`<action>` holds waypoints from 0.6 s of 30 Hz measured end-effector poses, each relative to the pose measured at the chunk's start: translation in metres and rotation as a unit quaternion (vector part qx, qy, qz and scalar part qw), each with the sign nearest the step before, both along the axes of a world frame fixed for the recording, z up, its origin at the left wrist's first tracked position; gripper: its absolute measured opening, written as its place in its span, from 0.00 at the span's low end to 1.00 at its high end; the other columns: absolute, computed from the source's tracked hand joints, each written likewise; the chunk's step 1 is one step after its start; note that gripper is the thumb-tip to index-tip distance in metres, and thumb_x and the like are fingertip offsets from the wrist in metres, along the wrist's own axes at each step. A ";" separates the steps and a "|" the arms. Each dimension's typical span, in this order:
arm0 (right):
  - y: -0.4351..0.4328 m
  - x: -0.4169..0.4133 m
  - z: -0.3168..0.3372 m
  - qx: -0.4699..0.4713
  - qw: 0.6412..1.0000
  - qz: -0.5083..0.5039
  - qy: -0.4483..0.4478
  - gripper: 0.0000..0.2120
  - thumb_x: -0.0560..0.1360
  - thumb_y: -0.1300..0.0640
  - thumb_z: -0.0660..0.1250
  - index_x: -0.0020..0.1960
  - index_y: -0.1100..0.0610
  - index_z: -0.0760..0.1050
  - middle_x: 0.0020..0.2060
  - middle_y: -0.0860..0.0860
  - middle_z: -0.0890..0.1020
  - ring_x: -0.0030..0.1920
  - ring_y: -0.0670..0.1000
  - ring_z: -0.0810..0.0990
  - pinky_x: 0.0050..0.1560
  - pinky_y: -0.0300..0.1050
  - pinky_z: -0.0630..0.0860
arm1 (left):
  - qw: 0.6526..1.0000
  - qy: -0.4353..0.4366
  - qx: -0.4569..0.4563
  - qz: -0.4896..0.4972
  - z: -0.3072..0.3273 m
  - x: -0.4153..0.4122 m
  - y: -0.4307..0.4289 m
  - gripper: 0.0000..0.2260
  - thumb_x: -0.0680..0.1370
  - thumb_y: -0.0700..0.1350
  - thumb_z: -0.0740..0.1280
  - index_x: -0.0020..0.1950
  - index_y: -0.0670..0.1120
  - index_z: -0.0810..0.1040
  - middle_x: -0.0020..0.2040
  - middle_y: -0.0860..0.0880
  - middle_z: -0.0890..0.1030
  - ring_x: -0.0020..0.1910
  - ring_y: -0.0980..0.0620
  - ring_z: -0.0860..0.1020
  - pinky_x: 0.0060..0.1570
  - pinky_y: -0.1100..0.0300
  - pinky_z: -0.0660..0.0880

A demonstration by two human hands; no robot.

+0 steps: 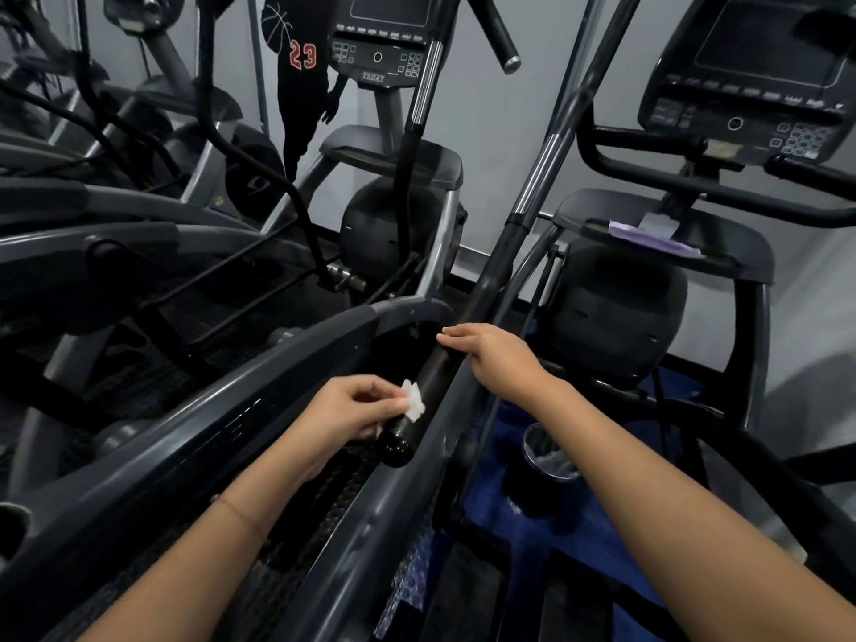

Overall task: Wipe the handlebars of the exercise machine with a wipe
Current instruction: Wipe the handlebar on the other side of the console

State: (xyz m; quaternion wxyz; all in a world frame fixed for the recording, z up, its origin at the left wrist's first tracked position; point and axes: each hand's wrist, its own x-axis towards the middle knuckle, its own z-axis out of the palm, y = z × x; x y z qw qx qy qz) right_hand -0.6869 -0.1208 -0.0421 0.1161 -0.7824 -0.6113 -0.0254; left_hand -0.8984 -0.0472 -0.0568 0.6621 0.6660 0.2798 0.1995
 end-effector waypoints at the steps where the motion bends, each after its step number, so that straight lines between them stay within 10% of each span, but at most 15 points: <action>1: 0.000 0.000 0.000 0.002 1.000 0.000 0.000 0.29 0.74 0.70 0.54 0.69 0.46 0.69 0.68 0.41 0.69 0.70 0.44 0.63 0.63 0.37 0.64 | 1.000 0.002 -0.011 -0.002 -0.003 -0.003 -0.001 0.01 0.71 0.38 0.72 0.41 0.44 0.82 0.29 0.53 0.78 0.25 0.61 0.71 0.26 0.72 0.68; 7: 0.002 -0.001 -0.001 -0.003 1.000 -0.009 -0.003 0.29 0.74 0.69 0.54 0.69 0.45 0.68 0.69 0.40 0.69 0.70 0.44 0.63 0.62 0.39 0.65 | 0.998 0.028 -0.058 0.004 0.002 0.015 0.003 0.04 0.73 0.38 0.71 0.40 0.46 0.78 0.37 0.50 0.77 0.36 0.59 0.78 0.39 0.64 0.77; 18: 0.000 -0.005 -0.003 -0.009 1.000 -0.013 -0.016 0.29 0.75 0.69 0.54 0.70 0.45 0.66 0.70 0.40 0.67 0.71 0.44 0.62 0.60 0.38 0.66 | 0.997 0.059 0.015 -0.039 0.007 0.003 0.005 0.07 0.70 0.37 0.74 0.35 0.44 0.77 0.29 0.52 0.77 0.23 0.63 0.74 0.23 0.71 0.68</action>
